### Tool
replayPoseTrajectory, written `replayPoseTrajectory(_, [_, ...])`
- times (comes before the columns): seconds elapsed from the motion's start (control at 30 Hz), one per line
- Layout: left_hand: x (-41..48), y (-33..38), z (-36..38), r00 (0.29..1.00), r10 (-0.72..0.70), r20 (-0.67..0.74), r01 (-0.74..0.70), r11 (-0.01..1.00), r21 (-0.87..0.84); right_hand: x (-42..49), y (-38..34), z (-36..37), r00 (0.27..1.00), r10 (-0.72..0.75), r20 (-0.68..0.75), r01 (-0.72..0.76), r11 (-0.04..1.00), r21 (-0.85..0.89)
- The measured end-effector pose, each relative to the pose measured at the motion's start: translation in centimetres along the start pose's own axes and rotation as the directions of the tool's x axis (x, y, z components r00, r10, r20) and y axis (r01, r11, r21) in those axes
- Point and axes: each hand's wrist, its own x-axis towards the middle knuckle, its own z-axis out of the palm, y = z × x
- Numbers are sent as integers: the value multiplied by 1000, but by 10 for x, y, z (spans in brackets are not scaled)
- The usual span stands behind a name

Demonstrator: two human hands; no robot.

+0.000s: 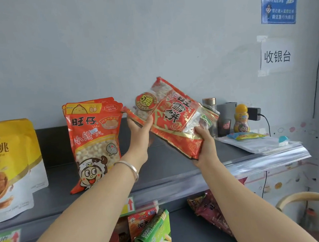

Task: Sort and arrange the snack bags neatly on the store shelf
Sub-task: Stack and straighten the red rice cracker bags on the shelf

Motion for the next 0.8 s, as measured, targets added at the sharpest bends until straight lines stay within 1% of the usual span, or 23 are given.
replayPoseTrajectory(0.03, [-1,7,-3,1000,5,-26,-7,996,-90,-3,4,5,997,-8,83,7,1000,21])
replayPoseTrajectory(0.07, [-3,13,-8,997,18,-71,-28,989,-143,-5,9,11,986,-21,168,14,999,41])
replayPoseTrajectory(0.13, [-7,24,-24,990,41,-138,-68,977,-200,-11,21,28,957,-27,290,15,999,43])
replayPoseTrajectory(0.17, [-10,30,-35,989,53,-140,-83,973,-215,-14,27,38,947,-15,322,7,1000,25])
replayPoseTrajectory(0.27, [-20,50,-75,986,98,-135,-125,970,-208,-23,50,74,938,16,346,-2,999,-43])
replayPoseTrajectory(0.37, [-36,77,-117,974,153,-166,-182,967,-178,-34,79,109,925,37,378,-21,999,-46])
replayPoseTrajectory(0.5, [-62,122,-179,953,236,-189,-262,957,-127,-61,125,164,888,175,425,-170,984,-49])
replayPoseTrajectory(0.57, [-77,144,-216,939,258,-226,-289,951,-112,-80,153,195,858,216,465,-215,975,-56])
replayPoseTrajectory(0.67, [-105,173,-280,913,259,-315,-305,946,-106,-115,195,243,815,193,547,-194,979,-57])
replayPoseTrajectory(0.73, [-125,187,-325,893,239,-382,-294,951,-91,-140,225,273,770,148,621,-150,987,-49])
replayPoseTrajectory(0.8, [-144,199,-371,866,220,-449,-273,960,-57,-164,257,300,728,145,670,-143,988,-58])
